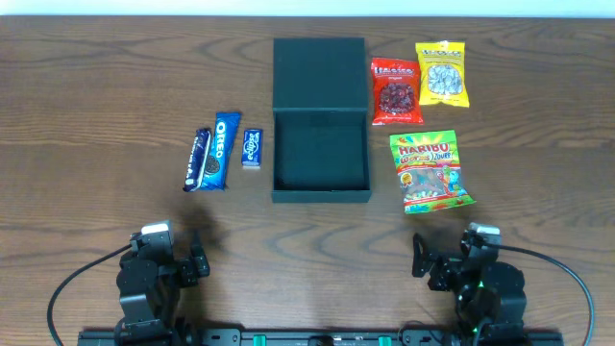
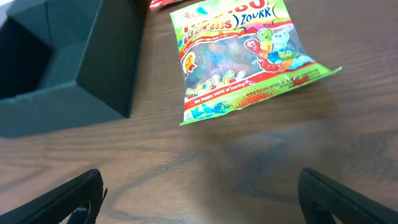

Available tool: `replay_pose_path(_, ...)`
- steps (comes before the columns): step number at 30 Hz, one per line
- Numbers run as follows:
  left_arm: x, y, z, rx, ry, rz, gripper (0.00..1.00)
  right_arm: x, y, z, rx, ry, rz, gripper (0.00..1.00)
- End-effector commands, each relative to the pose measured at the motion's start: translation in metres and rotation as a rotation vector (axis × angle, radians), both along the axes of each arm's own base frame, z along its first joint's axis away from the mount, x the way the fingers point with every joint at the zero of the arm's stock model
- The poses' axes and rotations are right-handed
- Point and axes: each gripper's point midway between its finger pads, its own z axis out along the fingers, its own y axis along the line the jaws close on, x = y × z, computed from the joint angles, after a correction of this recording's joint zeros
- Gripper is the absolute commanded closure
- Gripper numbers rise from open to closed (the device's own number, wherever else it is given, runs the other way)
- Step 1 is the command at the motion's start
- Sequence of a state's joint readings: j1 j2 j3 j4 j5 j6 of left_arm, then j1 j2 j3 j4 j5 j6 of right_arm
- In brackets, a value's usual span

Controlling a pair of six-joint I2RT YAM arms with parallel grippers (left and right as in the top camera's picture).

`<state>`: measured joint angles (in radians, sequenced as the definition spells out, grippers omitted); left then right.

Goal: Pack container
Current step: 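Move the right gripper toward the green Haribo bag, then grasp the green Haribo bag with the right gripper and lift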

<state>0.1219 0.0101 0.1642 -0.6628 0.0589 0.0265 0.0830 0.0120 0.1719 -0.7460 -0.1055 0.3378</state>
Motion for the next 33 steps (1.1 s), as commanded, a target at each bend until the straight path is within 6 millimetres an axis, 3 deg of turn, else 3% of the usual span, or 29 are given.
replay_pose_path(1, -0.002, 0.003, -0.003, 0.004, 0.01, 0.015, 0.05, -0.001, 0.005, -0.002, 0.195, 0.044, -0.101, 0.01)
replay_pose_path(4, -0.002, 0.003, -0.003, 0.004, 0.01, 0.015, 0.05, -0.005, 0.021, 0.0, 0.461, 0.123, -0.167, 0.01)
replay_pose_path(11, -0.002, 0.003, -0.003, 0.004, 0.01, 0.015, 0.05, -0.011, 0.048, 0.013, 0.599, 0.159, -0.052, 0.01)
replay_pose_path(18, -0.002, 0.003, -0.003, 0.004, 0.01, 0.015, 0.05, -0.001, 0.078, 0.078, 0.572, -0.104, 0.263, 0.01)
replay_pose_path(20, -0.002, 0.003, -0.003, 0.004, 0.01, 0.015, 0.05, 0.006, 0.078, 0.096, 0.539, -0.177, 0.289, 0.01)
replay_pose_path(22, -0.002, 0.003, -0.003, 0.004, 0.01, 0.015, 0.05, 0.018, 0.072, 0.102, 0.443, -0.191, 0.278, 0.01)
replay_pose_path(26, -0.002, 0.003, -0.003, 0.004, 0.01, 0.015, 0.05, 0.049, 0.06, 0.093, 0.221, -0.108, 0.261, 0.01)
replay_pose_path(28, -0.002, 0.003, -0.003, 0.004, 0.01, 0.015, 0.05, 0.077, 0.044, 0.087, 0.084, -0.046, 0.209, 0.01)
replay_pose_path(33, -0.002, 0.003, -0.003, 0.004, 0.01, 0.015, 0.05, 0.119, 0.018, 0.078, -0.13, 0.037, 0.134, 0.01)
